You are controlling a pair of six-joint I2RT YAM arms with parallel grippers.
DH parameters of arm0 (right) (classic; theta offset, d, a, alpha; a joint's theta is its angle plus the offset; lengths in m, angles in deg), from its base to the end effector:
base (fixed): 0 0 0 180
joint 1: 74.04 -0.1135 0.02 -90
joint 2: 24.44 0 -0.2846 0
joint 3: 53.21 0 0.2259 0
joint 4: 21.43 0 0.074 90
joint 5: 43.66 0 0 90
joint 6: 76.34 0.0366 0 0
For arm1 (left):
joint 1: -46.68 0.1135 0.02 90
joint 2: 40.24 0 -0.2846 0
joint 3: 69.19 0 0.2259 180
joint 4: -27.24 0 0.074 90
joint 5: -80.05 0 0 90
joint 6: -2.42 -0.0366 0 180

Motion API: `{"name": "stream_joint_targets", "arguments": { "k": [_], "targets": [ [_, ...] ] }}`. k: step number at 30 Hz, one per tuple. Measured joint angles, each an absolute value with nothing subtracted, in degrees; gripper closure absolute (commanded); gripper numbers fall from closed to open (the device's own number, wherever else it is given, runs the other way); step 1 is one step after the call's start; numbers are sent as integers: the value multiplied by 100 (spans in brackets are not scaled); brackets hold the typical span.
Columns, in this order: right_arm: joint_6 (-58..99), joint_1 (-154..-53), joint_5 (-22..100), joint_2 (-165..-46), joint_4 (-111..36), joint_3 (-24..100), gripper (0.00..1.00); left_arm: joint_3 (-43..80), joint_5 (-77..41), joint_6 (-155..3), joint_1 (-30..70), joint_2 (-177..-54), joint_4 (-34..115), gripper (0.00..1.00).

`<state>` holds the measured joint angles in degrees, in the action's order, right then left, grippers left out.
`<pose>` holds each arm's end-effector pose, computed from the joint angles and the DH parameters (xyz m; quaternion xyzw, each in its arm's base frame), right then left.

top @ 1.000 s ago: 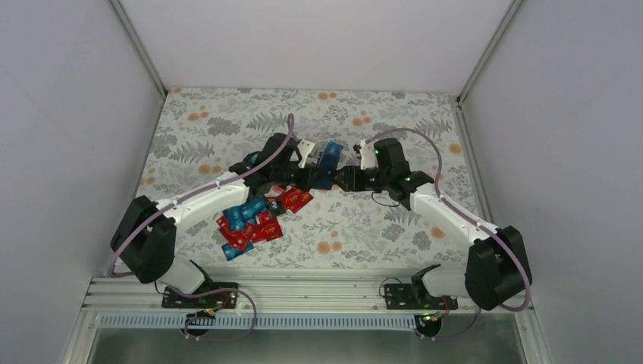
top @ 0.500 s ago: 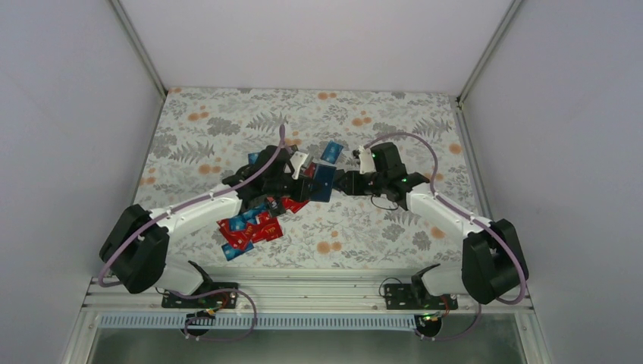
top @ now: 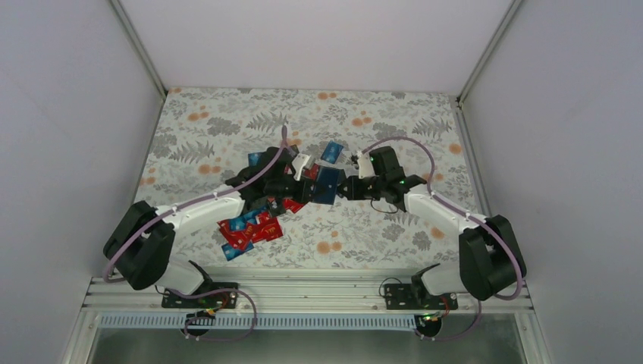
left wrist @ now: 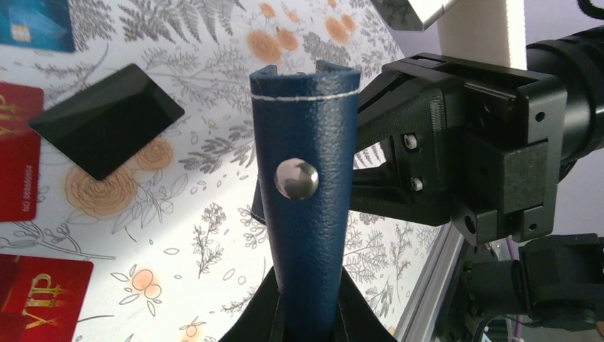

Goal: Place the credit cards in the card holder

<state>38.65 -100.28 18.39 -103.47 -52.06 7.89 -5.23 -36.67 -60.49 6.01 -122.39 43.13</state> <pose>0.2177 0.1264 0.2436 -0.0953 0.9067 0.3521 0.2119 0.2048 -0.1976 0.2651 0.2092 0.8405 -0.4237 0.2649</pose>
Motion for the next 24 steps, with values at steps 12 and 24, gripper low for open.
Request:
{"name": "stream_joint_targets", "arguments": {
  "k": [12,24],
  "targets": [
    [4134,-10026,2017,-10071,-5477,120,96,-667,-4215,-5800,555,-13082,3880,98],
    [4503,-10028,1870,-10021,-5873,-448,96,-440,-4703,-5671,341,-14186,3850,59]
  ]
}}
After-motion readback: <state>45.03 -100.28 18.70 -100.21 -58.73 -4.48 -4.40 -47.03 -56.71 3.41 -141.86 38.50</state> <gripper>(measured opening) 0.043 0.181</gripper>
